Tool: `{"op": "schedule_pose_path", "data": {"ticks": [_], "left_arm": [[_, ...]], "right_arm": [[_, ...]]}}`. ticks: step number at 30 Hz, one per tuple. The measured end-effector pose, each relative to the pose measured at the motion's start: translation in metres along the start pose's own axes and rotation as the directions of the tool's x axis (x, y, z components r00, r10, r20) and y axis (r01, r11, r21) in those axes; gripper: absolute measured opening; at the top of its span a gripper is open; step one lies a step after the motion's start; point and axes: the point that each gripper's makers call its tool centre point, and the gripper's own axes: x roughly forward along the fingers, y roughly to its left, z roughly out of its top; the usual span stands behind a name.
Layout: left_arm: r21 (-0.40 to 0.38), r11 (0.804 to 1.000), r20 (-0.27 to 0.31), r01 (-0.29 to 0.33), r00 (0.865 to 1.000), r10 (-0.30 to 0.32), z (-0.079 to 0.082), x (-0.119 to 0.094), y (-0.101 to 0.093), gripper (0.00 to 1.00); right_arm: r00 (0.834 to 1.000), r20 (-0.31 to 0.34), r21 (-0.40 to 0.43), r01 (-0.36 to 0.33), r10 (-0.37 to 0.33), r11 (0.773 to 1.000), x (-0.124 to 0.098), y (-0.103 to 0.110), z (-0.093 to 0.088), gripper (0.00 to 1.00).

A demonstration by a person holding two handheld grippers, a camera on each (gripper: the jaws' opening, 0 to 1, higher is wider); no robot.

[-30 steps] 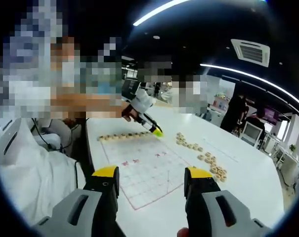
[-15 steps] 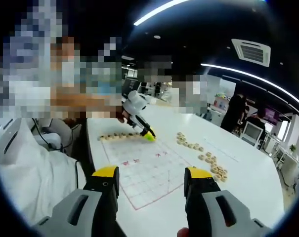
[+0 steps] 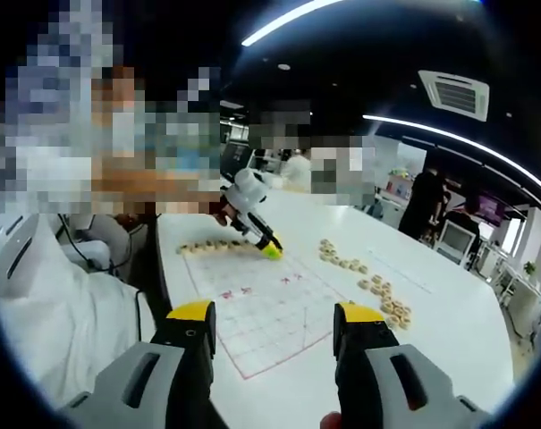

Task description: Pick up the chess pieces one by one and place each piece onto its starting position on the chessboard, setting the pieces on their correct points until all the chess pieces are arranged in the starting layout

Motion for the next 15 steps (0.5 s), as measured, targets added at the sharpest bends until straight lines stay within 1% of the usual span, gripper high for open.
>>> {"op": "schedule_pose_path", "data": {"ticks": [1, 2, 6, 9, 15], "left_arm": [[0.0, 1.0, 0.003, 0.011, 1.0, -0.011, 0.0, 0.0, -0.002, 0.36], [-0.007, 1.0, 0.013, 0.029, 0.999, -0.029, 0.002, -0.002, -0.005, 0.4], [-0.015, 0.999, 0.054, 0.03, 0.998, -0.029, 0.012, -0.01, -0.005, 0.49], [-0.011, 1.0, 0.07, 0.026, 0.997, -0.025, 0.017, -0.016, -0.005, 0.51], [-0.003, 1.0, 0.08, 0.005, 0.997, -0.005, 0.022, -0.024, 0.001, 0.52]], "right_arm": [[1.0, 0.0, -0.001, 0.0, 0.0, 1.0, 0.0, 0.0, 0.0, 0.53], [1.0, 0.001, -0.002, -0.001, 0.001, 1.0, 0.0, 0.001, 0.001, 0.53], [1.0, 0.002, 0.0, 0.0, 0.0, 1.0, 0.0, 0.0, 0.001, 0.53], [1.0, -0.001, 0.0, 0.0, 0.0, 1.0, 0.0, 0.0, 0.0, 0.53], [1.0, 0.001, 0.0, 0.001, -0.001, 1.0, -0.001, 0.0, 0.0, 0.53]]}}
